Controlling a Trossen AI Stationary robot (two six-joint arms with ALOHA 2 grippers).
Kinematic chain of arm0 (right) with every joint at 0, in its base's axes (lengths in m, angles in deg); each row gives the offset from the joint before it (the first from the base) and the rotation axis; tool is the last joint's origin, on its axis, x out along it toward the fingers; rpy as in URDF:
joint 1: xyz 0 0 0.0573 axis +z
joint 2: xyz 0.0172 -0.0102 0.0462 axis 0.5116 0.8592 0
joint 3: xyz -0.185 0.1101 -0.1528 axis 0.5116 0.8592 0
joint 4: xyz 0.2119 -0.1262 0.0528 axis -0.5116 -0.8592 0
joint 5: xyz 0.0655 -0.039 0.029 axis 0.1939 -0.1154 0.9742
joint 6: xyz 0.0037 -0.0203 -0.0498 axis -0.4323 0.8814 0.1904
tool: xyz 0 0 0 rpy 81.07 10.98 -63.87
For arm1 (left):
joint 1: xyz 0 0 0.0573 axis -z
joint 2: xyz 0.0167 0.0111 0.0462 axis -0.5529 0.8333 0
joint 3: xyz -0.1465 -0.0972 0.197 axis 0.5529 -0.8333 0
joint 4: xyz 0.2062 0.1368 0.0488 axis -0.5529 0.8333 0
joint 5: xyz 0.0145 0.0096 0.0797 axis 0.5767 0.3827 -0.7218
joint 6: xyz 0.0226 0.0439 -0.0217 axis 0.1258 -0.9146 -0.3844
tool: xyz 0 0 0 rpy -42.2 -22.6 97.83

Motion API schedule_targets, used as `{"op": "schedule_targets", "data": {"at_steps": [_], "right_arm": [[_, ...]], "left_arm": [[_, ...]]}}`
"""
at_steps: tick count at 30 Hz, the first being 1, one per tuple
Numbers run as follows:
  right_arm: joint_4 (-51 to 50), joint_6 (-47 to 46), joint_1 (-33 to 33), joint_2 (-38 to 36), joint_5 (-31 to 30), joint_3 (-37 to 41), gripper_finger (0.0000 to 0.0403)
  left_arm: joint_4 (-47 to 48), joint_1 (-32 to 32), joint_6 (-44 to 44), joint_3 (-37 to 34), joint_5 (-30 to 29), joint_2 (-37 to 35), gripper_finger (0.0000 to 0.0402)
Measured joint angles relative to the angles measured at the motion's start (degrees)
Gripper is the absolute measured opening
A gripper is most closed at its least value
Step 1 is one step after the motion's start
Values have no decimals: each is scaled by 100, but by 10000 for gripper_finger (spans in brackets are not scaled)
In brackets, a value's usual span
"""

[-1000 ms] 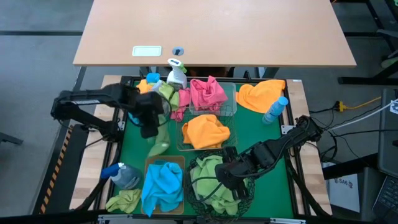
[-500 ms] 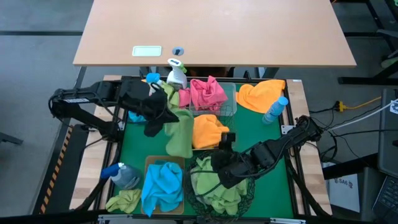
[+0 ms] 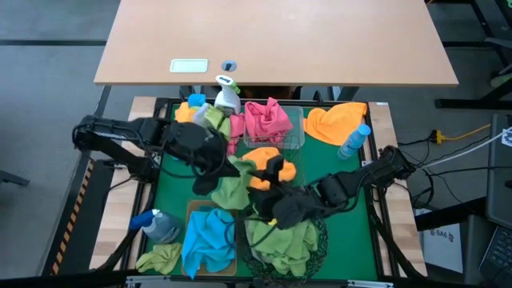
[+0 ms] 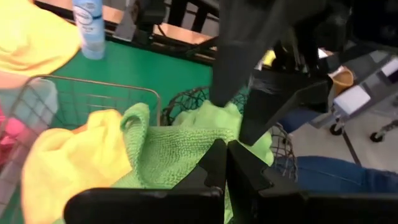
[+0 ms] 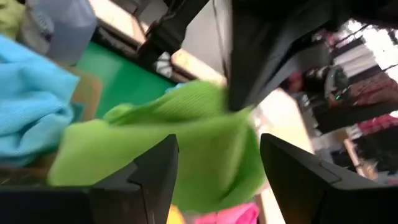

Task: Sort microfiber towel by color & place in baskets
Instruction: Put the green microfiber towel into the black wire basket

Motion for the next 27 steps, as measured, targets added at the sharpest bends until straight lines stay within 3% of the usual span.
{"op": "schedule_targets", "data": {"at_steps": [4,11,14,17,23,27], "right_arm": [[283,246,-183,0,345,0,230],[64,242,-372,2,1652,0,230],[135,238,-386,2,1794,0,220],[184,236,-381,2,1891,0,176],[179,255,-375,2,1906,0,19],[176,47,-375,2,2259,-5,28]], "left_arm": [[-252,172,-26,0,2,160,0],[-680,410,-199,-4,-143,133,0],[-917,495,-265,-4,-130,128,0],[-917,557,-326,-4,-114,122,0],[-856,597,-330,-4,-117,122,8],[-585,599,-327,-4,-228,136,42]]}}
